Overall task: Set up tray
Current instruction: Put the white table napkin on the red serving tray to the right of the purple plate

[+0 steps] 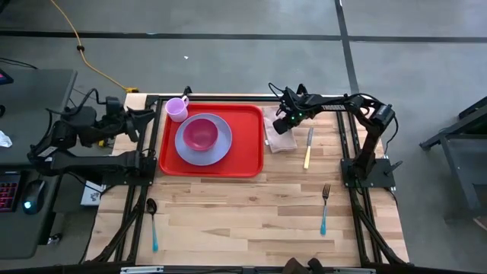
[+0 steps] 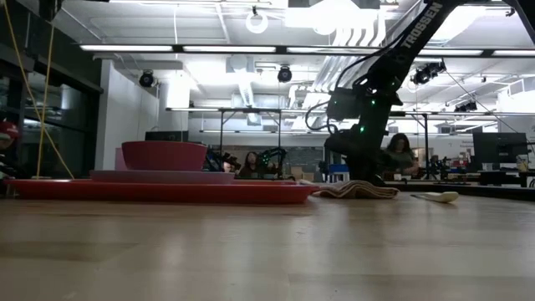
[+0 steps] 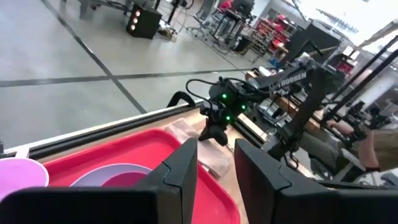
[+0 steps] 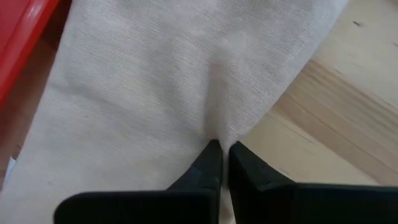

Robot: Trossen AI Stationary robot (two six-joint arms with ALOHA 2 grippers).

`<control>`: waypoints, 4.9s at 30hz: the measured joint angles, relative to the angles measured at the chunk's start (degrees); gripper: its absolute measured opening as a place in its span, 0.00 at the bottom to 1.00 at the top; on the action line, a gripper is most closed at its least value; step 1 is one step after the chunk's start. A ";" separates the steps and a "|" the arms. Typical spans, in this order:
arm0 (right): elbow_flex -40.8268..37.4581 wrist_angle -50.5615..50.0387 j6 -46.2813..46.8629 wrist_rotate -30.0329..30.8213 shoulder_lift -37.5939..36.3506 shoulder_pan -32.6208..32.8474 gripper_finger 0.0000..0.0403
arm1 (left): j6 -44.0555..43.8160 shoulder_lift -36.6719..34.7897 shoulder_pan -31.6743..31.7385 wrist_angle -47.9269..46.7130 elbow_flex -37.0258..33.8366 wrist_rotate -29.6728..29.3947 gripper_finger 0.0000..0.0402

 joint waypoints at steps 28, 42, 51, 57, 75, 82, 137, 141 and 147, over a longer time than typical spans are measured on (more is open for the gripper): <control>1.94 -3.29 1.08 -8.28 -3.25 -0.28 0.00 | 0.44 -12.54 0.00 23.40 -31.05 5.29 0.34; 9.89 -10.62 -1.34 -7.97 -3.36 -0.28 0.00 | -3.30 -14.10 0.00 23.43 -35.36 5.31 0.34; 17.68 -19.83 -4.46 -4.90 -3.37 -0.31 0.00 | -5.05 -14.05 0.00 23.00 -37.41 5.38 0.34; 24.09 -25.67 -6.83 -2.93 -3.40 0.07 0.00 | -6.55 -14.05 0.00 20.18 -37.41 6.00 0.34; 37.77 -32.13 -6.67 -5.46 -3.42 3.39 0.00 | -14.20 -14.01 -0.02 9.35 -37.41 6.59 0.34; 43.38 -34.57 -3.34 -6.37 -3.42 6.72 0.00 | -14.08 -14.01 -0.02 5.92 -37.41 8.35 0.34; 18.82 -3.22 41.50 3.15 -3.42 25.27 0.00 | -14.02 -14.01 0.00 -0.09 -37.39 8.56 0.34; 18.82 -3.24 36.46 2.37 -3.42 23.32 0.00 | -14.02 -14.01 0.00 -0.09 -37.36 8.56 0.34; 18.85 -3.32 31.28 0.90 -2.64 22.36 0.00 | -14.04 -14.01 0.00 -0.07 -37.34 8.55 0.34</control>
